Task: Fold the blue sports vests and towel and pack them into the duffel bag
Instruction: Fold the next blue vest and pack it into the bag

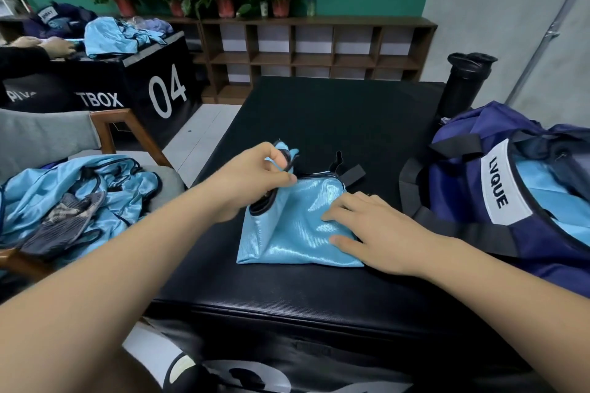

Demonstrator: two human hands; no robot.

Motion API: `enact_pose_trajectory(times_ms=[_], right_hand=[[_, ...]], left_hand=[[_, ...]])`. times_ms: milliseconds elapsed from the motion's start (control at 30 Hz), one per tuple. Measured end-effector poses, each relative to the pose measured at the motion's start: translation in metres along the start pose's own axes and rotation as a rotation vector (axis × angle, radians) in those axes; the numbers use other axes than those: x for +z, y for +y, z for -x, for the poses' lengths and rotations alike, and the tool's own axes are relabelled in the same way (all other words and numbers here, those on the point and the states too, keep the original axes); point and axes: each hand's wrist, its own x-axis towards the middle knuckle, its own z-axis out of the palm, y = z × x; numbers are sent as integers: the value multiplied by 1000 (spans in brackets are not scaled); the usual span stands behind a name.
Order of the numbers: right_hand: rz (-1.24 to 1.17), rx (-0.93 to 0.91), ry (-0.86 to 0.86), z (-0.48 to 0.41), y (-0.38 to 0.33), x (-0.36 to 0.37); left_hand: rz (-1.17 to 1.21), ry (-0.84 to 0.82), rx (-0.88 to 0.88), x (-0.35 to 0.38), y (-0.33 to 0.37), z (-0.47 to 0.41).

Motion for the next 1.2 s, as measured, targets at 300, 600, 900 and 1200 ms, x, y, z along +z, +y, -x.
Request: enact_pose_trajectory(times_ms=[300, 600, 900, 1200], right_hand=[[-20, 57, 7, 1, -1, -10], [-68, 155, 176, 3, -6, -20], [-121, -64, 113, 14, -21, -22], [-55, -178, 42, 21, -34, -12]], left_hand=[[-85, -75, 46, 45, -5, -2], [6, -253, 7, 58, 0, 15], [-494, -282, 356, 19, 3, 42], [-823, -307, 535, 10, -34, 57]])
